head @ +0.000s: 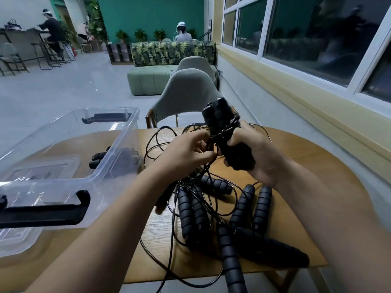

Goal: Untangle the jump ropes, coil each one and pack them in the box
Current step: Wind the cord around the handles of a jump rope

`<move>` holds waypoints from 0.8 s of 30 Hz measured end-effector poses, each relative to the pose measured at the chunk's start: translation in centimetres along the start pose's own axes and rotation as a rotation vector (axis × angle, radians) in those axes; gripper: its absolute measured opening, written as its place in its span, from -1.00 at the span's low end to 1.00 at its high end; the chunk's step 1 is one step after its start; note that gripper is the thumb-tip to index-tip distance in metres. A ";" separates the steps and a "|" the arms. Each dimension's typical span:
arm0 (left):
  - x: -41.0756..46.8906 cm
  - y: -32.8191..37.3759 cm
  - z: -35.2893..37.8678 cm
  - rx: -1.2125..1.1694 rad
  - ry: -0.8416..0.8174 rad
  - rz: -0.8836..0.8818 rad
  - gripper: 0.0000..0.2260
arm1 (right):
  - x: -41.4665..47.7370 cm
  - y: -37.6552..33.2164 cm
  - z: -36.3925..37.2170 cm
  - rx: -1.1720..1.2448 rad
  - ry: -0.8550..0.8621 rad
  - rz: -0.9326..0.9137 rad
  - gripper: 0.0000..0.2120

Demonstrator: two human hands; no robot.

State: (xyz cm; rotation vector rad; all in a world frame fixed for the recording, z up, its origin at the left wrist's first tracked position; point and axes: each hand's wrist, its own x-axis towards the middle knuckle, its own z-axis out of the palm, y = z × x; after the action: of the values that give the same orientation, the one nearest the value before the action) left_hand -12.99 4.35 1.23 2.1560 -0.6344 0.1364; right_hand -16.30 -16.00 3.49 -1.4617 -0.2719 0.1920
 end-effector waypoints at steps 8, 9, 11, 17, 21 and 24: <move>0.1 0.7 1.3 0.186 0.116 0.044 -0.75 | 0.4 -0.3 1.5 -0.326 0.244 -0.013 -0.53; 0.0 0.8 1.7 0.196 0.144 0.049 -0.72 | 0.4 -0.3 1.3 -0.321 0.238 -0.003 -0.52; -0.3 0.9 2.6 0.224 0.207 0.051 -0.68 | 0.4 -0.6 1.0 -0.194 0.139 0.047 -0.55; -1.1 0.9 4.1 0.146 0.392 0.056 -0.63 | 0.6 -1.0 0.3 0.221 -0.081 0.073 -0.74; -1.9 0.2 4.9 0.098 0.513 -0.074 -0.53 | 1.1 -1.2 -0.1 0.322 -0.045 -0.034 -0.64; -1.9 -0.8 3.8 -0.010 0.674 -0.182 -0.57 | 1.3 -1.7 -0.7 0.337 -0.004 -0.089 -0.70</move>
State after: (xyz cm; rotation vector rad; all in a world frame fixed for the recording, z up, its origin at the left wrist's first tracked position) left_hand -14.66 2.55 -2.32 1.9722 -0.0489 0.7193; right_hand -14.93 -16.49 5.25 -1.1132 -0.2920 0.1600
